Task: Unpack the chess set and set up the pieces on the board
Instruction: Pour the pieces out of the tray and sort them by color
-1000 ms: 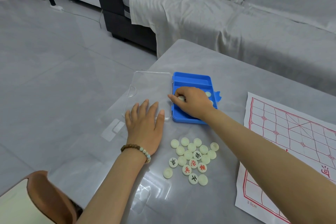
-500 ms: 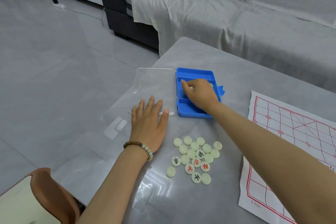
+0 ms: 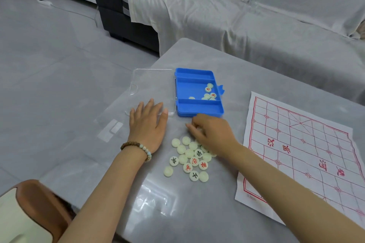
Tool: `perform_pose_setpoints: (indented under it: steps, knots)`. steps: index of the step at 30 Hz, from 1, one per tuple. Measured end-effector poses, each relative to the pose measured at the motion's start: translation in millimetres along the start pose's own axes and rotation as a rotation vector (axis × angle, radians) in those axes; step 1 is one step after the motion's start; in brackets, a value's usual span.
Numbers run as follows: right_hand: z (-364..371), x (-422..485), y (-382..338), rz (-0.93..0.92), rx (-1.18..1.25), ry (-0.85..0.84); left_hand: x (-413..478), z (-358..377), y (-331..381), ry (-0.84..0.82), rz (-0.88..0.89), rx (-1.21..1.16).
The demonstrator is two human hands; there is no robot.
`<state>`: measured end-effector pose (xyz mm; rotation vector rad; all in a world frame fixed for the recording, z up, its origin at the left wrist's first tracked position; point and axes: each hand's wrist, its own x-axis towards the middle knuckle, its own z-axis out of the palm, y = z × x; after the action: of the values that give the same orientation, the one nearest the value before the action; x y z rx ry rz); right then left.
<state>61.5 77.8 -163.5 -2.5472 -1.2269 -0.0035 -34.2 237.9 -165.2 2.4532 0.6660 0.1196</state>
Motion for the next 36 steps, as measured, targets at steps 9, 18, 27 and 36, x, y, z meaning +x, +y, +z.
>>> perform_pose_setpoints:
  steps: [9,18,27,36]
  knots:
    - [-7.4,-41.5,9.5,-0.034,0.162,-0.115,-4.2,1.5,0.1,0.012,0.005,0.028]
    - [2.3,-45.7,-2.3,-0.045,-0.005,-0.240,-4.6,2.7,-0.4,0.014,0.004,0.079]
    - [2.0,-30.5,-15.3,-0.070,0.025,-0.269,-5.1,1.8,-1.0,0.016,0.002,0.075]
    - [10.1,-29.3,-40.0,-0.135,-0.002,-0.307,-6.6,0.9,1.2,0.010,-0.001,0.053]
